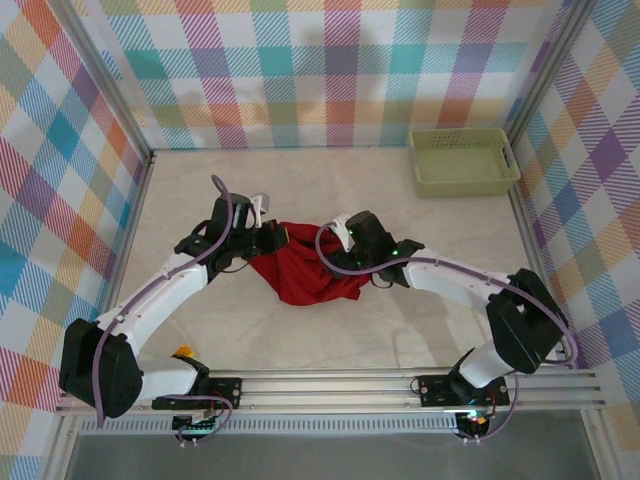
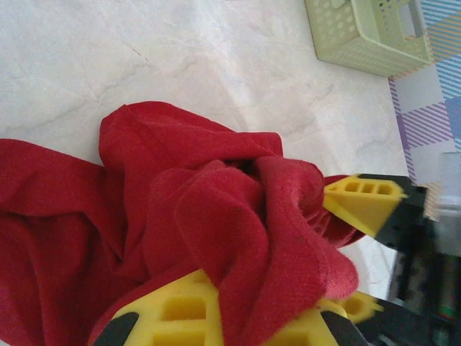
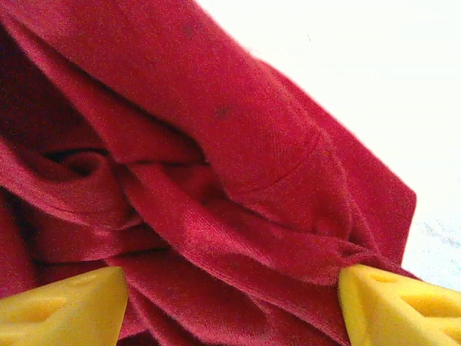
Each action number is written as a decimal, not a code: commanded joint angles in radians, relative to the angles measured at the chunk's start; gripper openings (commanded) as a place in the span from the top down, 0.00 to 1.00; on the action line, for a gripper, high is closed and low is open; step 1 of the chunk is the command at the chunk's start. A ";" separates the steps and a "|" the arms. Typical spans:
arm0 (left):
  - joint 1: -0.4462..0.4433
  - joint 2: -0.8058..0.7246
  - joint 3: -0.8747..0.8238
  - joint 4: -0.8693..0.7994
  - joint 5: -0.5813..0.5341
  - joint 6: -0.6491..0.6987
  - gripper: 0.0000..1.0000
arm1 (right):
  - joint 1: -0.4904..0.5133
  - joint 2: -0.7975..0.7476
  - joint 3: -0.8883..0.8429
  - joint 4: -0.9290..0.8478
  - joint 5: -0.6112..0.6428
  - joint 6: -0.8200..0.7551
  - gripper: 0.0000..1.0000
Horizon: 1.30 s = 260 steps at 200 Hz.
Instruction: Fold the inside-out t-shirt
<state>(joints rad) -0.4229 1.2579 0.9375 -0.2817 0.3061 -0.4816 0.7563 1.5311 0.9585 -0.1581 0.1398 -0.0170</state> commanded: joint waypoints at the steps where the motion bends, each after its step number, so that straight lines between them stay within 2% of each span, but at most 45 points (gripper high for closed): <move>1: 0.003 -0.033 -0.006 0.014 0.016 0.016 1.00 | 0.006 0.032 0.046 0.030 0.046 -0.037 0.25; 14: 0.003 -0.032 -0.005 0.014 0.013 0.014 1.00 | 0.006 0.047 0.064 0.026 0.066 -0.025 0.35; 41: 0.004 -0.029 0.008 -0.022 -0.018 0.009 1.00 | 0.006 0.005 0.061 0.026 0.046 -0.004 0.86; 49: 0.006 -0.029 0.018 -0.038 -0.031 0.008 1.00 | 0.005 -0.032 0.051 0.026 0.027 0.005 0.95; 58: 0.011 -0.027 0.032 -0.054 -0.046 0.009 1.00 | 0.006 -0.083 0.034 0.025 -0.002 0.016 1.00; 92: 0.090 -0.039 0.104 -0.094 -0.032 -0.009 1.00 | -0.012 -0.332 -0.046 0.031 -0.104 0.062 1.00; 105: 0.128 -0.070 0.113 -0.079 -0.019 -0.023 1.00 | -0.079 -0.420 -0.067 0.028 -0.158 0.124 1.00; 127: 0.185 -0.123 0.092 -0.038 -0.015 -0.055 1.00 | -0.241 -0.517 -0.116 0.050 -0.328 0.261 1.00; 146: 0.194 -0.099 0.090 -0.075 -0.043 -0.052 1.00 | -0.310 -0.538 -0.176 0.108 -0.408 0.331 1.00; 170: 0.187 0.050 0.118 -0.181 0.017 0.005 0.99 | -0.320 -0.455 -0.227 0.163 -0.439 0.406 1.00; 197: 0.146 0.229 0.168 -0.370 -0.081 0.100 0.76 | -0.320 -0.356 -0.255 0.240 -0.467 0.444 1.00; 201: 0.136 0.231 0.165 -0.376 -0.096 0.106 0.69 | -0.321 -0.346 -0.252 0.239 -0.467 0.441 1.00; 226: 0.052 0.163 0.163 -0.368 -0.216 0.134 0.38 | -0.320 -0.325 -0.218 0.219 -0.491 0.406 1.00; 244: -0.018 0.090 0.177 -0.342 -0.315 0.158 0.26 | -0.319 -0.337 -0.202 0.200 -0.531 0.379 1.00; 260: -0.093 0.025 0.169 -0.270 -0.317 0.203 0.19 | -0.318 -0.351 -0.192 0.181 -0.553 0.359 1.00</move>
<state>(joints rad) -0.4316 1.4021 1.0813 -0.6071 0.0780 -0.3573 0.4435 1.2144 0.7200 0.0071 -0.3370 0.3775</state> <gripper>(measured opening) 0.774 0.063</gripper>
